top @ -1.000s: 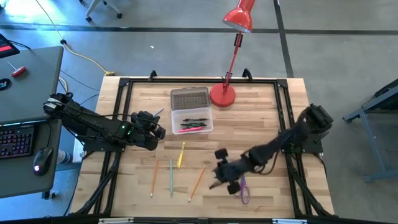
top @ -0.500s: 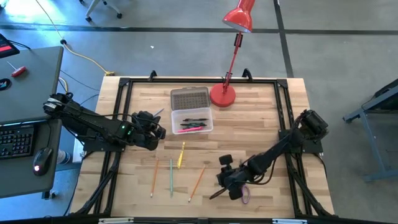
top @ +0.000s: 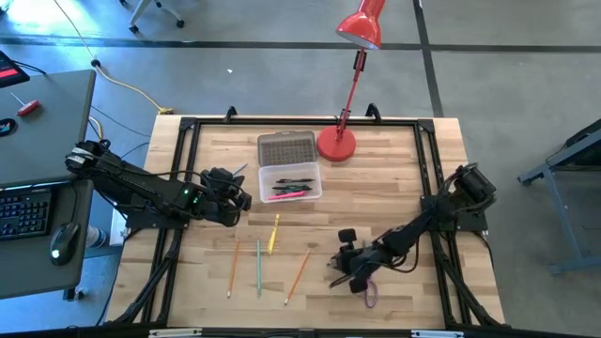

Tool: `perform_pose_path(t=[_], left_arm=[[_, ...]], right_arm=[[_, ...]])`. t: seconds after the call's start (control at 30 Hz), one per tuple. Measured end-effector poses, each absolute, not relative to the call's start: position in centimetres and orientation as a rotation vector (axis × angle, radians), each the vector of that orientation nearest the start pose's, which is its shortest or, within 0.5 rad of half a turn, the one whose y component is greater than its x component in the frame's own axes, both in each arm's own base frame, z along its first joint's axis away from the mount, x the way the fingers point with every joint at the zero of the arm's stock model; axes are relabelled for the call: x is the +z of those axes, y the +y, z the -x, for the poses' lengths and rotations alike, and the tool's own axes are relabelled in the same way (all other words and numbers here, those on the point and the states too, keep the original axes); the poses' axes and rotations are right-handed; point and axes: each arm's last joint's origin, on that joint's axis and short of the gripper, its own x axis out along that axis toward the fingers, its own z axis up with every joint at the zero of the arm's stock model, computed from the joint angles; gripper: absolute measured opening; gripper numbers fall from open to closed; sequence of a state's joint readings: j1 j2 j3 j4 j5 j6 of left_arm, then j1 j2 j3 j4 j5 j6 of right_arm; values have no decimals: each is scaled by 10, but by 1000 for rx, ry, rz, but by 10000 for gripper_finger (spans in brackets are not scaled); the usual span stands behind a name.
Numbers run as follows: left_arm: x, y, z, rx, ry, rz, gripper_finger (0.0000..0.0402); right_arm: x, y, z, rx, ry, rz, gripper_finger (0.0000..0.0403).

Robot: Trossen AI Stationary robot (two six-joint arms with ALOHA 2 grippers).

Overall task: Pick & place school supplies into a supply box
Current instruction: Put the green crayon into the black supply box

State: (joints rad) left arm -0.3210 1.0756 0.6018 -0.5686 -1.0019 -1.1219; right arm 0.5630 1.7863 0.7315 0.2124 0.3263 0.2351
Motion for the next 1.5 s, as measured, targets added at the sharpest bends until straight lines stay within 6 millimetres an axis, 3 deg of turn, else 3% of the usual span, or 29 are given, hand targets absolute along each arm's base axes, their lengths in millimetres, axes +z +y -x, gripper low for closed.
perform_pose_path(t=[0.2, 0.33, 0.43, 0.57, 0.73, 0.9, 1.03, 1.13, 1.3, 1.5], left_arm=[[205, -34, -180, 955, 375, 370, 31], [205, -34, -180, 957, 374, 369, 31], [205, -34, -180, 957, 374, 368, 31], [205, -34, -180, 957, 374, 367, 31], [205, -34, -180, 959, 376, 363, 31], [205, -34, -180, 956, 384, 347, 31], [205, -34, -180, 956, 385, 346, 31], [206, -34, -180, 965, 372, 339, 31], [206, -34, -180, 968, 362, 338, 31], [206, -34, -180, 968, 363, 339, 31]], right_arm=[[92, 141, -257, 112, 720, 72, 86], [92, 137, -258, 155, 651, 152, 43], [101, 132, -273, 126, 598, 192, 9], [126, 119, -305, 12, 491, 278, 19], [169, 73, -353, -149, 382, 456, 14], [196, 3, -381, -95, 345, 330, 4], [181, -41, -380, -96, 424, 197, 8], [157, -57, -380, -111, 486, 215, 7], [124, -67, -388, -102, 541, 229, 5], [121, -68, -395, -115, 527, 234, 30]])
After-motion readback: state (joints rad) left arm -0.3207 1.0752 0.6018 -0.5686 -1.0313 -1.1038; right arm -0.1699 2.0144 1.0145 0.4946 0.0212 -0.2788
